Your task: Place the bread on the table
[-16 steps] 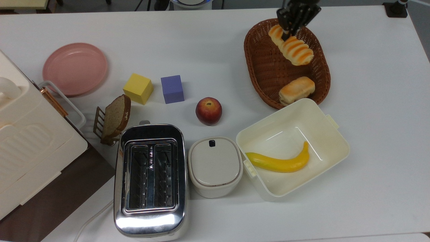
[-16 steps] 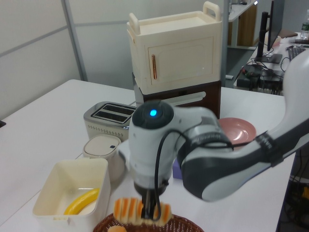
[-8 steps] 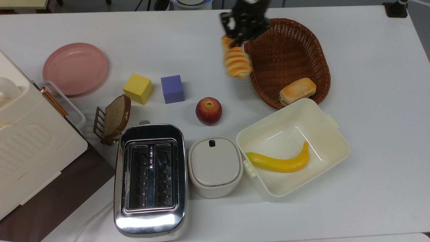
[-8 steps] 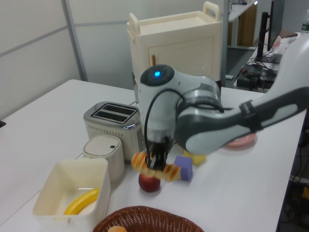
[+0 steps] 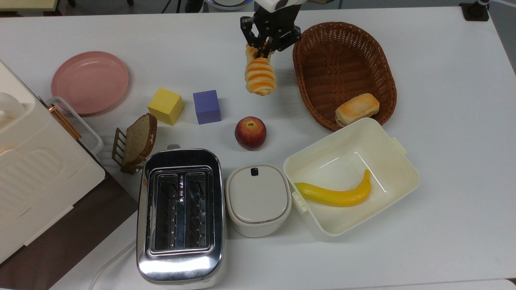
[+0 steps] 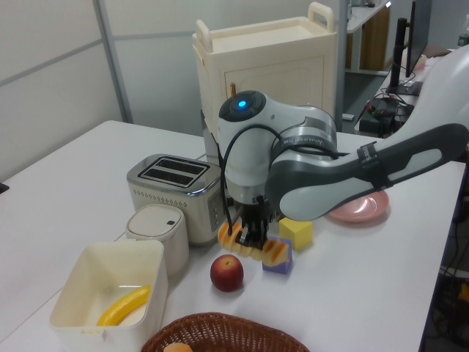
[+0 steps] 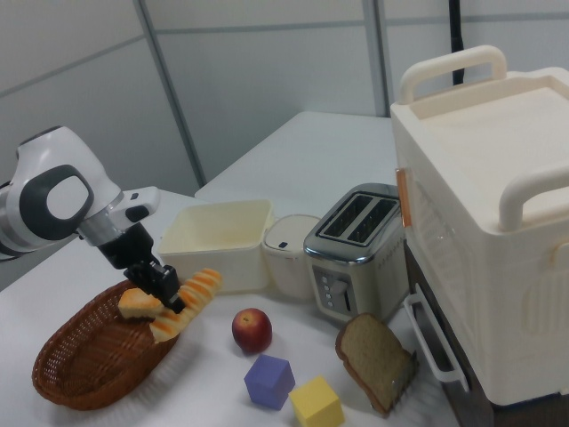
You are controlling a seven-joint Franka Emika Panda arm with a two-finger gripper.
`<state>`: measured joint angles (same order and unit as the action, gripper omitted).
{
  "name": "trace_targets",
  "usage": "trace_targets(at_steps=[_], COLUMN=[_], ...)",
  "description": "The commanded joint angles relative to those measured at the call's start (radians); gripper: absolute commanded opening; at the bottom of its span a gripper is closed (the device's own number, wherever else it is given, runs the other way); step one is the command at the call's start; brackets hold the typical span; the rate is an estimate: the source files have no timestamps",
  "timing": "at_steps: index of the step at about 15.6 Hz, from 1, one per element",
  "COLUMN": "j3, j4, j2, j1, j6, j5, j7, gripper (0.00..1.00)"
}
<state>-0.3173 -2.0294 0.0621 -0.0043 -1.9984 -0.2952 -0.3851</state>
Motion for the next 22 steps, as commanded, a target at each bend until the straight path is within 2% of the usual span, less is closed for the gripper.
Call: trace_targets(at_steps=[1,2,3,11,13,17,19,21,22], j3=[0.003,0.003,0.003,0.006,0.02,0.174,0.245,0.308,0.328], j4=[-0.015,-0.015,-0.015,-0.005,0.03,0.187,0.242,0.274,0.308], j2=[0.012,0.008,0.008,0.012,0.016,0.013,0.013,0.016,0.012], j1=[0.024,0.024,0.024,0.015,-0.005,-0.022,-0.022,-0.022,-0.022], j6=[0.039,0.041,0.046,0.095,0.128,0.211,0.253,0.262,0.269], j5=[0.001,0.001,0.001,0.002,0.001,0.077,0.08,0.094,0.129], j7=[0.017,0.018,0.018,0.011,0.017,0.014,0.031,0.141,0.175], gripper=[0.32,0.79,1.0,1.0,1.0,1.0,1.0,1.0,1.0])
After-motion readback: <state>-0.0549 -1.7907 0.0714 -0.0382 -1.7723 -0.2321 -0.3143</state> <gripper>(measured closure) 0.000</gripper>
